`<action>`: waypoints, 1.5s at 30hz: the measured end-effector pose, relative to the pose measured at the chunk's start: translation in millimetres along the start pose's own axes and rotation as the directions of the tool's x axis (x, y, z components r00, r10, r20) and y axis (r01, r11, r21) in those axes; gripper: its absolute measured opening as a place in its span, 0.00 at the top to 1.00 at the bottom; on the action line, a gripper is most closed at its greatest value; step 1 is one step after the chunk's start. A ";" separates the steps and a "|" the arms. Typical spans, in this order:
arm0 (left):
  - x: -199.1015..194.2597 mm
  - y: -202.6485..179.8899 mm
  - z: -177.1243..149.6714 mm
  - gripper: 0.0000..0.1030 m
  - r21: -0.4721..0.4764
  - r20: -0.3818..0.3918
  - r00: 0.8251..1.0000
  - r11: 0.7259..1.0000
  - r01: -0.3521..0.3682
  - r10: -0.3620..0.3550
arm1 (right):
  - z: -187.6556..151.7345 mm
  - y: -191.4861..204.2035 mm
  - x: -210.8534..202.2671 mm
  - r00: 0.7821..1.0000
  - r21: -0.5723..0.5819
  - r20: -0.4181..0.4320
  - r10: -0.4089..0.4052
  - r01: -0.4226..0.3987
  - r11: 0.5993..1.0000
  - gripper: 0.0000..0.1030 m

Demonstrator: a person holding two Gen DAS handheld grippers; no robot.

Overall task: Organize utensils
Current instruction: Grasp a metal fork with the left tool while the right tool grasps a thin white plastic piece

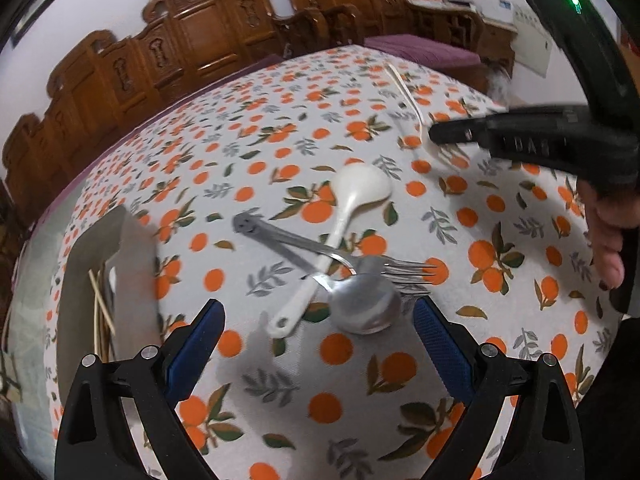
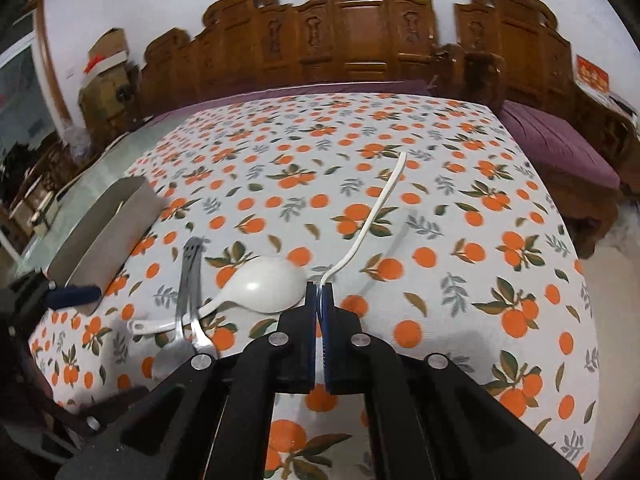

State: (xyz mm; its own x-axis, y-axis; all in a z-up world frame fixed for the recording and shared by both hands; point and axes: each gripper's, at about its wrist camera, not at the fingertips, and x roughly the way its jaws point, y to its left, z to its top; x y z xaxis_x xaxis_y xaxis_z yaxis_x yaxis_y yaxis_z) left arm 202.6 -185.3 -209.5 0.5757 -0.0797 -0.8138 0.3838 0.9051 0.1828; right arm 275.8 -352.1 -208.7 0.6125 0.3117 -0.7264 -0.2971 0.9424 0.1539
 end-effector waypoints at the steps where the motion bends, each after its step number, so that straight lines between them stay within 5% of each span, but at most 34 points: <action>1: 1.9 -3.3 1.2 0.11 0.010 -0.005 1.000 1.000 -0.001 0.001 | 0.5 -0.7 -0.1 1.000 0.004 0.001 -0.002 0.002 1.000 0.97; 5: 10.4 -18.6 6.3 0.13 0.047 -0.032 0.999 0.999 0.006 -0.004 | 1.6 -0.8 -0.8 1.000 0.009 0.007 0.001 -0.001 1.000 0.97; 13: 22.5 -36.1 12.5 0.43 0.124 -0.061 0.998 0.992 -0.025 0.033 | 2.8 -3.7 0.0 1.000 0.029 0.005 -0.003 0.003 1.000 0.97; 20: 20.9 -32.6 8.5 0.55 0.131 -0.072 0.997 0.991 -0.020 0.029 | 2.3 -3.6 1.2 1.000 0.027 -0.001 -0.004 0.004 1.000 0.97; 27: 15.3 -20.4 0.2 0.91 0.091 -0.097 0.995 0.995 0.029 -0.020 | 1.1 3.4 4.5 1.000 0.010 -0.009 -0.006 0.006 1.000 0.97; 45: -12.5 35.3 -25.7 0.99 -0.125 -0.036 0.997 0.990 0.063 -0.068 | -0.4 24.5 11.1 1.000 -0.056 -0.031 -0.002 0.001 0.998 0.97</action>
State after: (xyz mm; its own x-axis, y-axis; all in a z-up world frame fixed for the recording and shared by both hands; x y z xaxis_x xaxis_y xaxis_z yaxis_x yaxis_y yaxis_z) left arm 190.4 -141.6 -207.0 0.5220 -0.1265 -0.8435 0.3260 0.9435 0.0602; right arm 275.0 -325.6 -213.2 0.5901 0.3056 -0.7473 -0.3375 0.9342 0.1156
